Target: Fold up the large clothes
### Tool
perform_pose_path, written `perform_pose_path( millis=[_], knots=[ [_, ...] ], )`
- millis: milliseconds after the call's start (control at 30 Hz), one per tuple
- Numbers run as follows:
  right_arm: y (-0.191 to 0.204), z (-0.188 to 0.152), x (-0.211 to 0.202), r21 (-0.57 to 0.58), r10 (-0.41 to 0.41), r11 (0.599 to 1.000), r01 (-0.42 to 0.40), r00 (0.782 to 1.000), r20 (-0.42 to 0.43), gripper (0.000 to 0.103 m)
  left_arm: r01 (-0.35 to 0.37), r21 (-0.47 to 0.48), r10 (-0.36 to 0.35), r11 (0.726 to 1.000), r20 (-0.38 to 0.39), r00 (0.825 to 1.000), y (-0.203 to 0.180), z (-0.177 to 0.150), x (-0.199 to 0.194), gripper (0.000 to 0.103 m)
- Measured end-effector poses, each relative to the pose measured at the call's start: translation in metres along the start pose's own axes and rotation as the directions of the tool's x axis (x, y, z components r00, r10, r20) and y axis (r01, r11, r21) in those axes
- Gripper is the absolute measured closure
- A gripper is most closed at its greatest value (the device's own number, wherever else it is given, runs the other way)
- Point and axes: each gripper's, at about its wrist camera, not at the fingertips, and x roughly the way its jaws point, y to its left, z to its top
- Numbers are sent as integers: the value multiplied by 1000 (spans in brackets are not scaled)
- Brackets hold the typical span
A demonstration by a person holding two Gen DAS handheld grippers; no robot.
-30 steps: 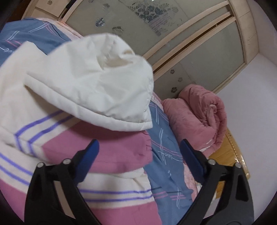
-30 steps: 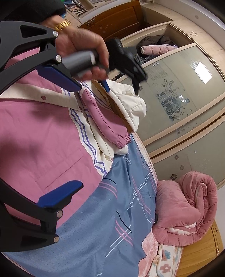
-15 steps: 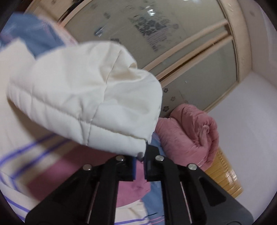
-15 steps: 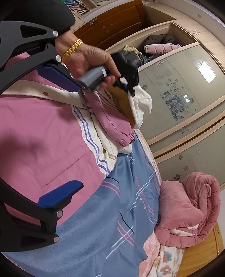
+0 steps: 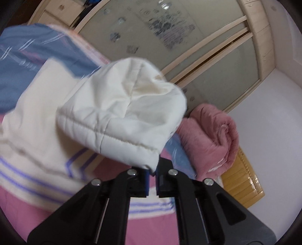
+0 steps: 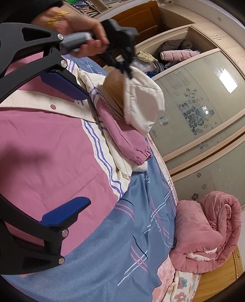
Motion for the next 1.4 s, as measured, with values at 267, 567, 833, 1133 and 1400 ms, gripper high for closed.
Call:
perform_pose_path(
  millis=[267, 567, 833, 1133, 1400],
  knots=[
    [1, -1, -2, -4, -1, 1000, 1, 1000, -3, 1, -129, -129, 107, 983, -162, 981, 56, -68, 37, 99],
    [-1, 1, -3, -1, 3, 1000, -3, 1000, -3, 1, -246, -201, 208, 948, -194, 959, 78, -83, 52, 90],
    [-2, 1, -8, 4, 7, 1000, -7, 1000, 1, 1, -152, -195, 122, 969, -159, 980, 49, -82, 29, 8],
    [-1, 0, -20, -17, 4, 1000, -4, 1000, 16, 1, -190, 142, 210, 971, -141, 967, -15, -134, -96, 2],
    [12, -14, -51, -152, 9, 988, -3, 999, 38, 1, -562, 582, 416, 587, 379, 827, -23, -221, -207, 2]
  ],
)
